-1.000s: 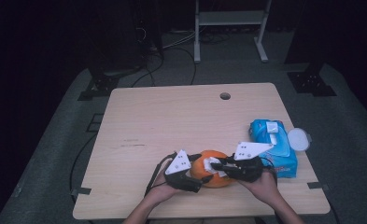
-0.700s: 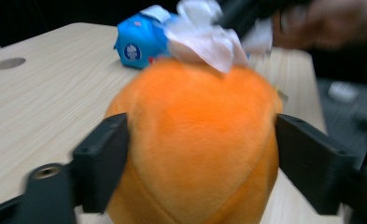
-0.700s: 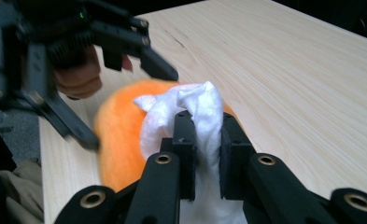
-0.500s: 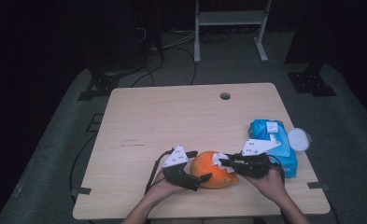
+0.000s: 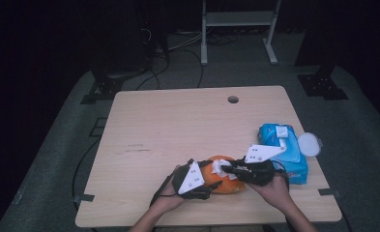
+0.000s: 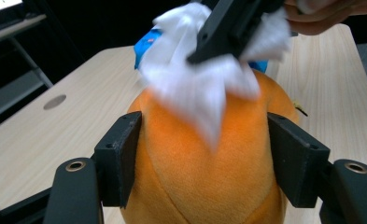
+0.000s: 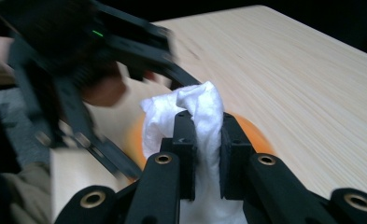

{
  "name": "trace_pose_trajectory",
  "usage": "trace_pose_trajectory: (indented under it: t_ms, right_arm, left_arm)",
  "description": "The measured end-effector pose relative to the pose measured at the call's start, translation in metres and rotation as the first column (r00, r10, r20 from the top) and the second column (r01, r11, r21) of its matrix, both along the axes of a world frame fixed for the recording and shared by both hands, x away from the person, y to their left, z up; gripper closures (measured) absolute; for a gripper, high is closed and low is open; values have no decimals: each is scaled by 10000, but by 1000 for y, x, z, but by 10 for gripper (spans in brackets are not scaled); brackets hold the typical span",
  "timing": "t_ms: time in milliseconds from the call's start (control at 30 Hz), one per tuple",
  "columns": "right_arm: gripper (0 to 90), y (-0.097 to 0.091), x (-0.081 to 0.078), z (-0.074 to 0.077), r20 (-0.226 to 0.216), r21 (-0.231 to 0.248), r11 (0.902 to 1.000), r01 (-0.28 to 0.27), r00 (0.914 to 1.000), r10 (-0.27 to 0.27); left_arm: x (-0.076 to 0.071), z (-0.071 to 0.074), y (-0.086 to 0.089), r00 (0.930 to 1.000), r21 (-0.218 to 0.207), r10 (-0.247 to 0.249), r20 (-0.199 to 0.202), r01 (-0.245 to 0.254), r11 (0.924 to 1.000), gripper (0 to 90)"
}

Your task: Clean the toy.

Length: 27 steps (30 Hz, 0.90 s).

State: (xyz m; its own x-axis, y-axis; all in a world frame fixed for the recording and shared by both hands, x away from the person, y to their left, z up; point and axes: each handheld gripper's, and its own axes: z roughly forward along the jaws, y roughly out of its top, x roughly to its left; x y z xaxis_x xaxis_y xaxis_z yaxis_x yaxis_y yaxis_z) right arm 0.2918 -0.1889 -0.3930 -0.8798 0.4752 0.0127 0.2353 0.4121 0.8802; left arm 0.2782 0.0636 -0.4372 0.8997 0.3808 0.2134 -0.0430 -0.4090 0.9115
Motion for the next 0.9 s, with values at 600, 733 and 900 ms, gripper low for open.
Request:
trace_pose_trajectory:
  t_ms: [600, 733, 900]
  right_arm:
    - [789, 12, -6, 2, 250, 128, 9997, -187, 9995, 184]
    - [789, -8, 9, -13, -434, 146, 9992, 373, 9984, -366]
    - [788, 4, 2, -11, -357, 178, 9998, 79, 9993, -72]
  left_arm:
    - [2, 2, -2, 9981, 113, 613, 99, -614, 9980, 316]
    - [11, -2, 7, 9949, -138, 449, -901, -463, 9988, 189]
    - [14, -2, 4, 9900, -367, 452, -1336, -505, 9980, 87]
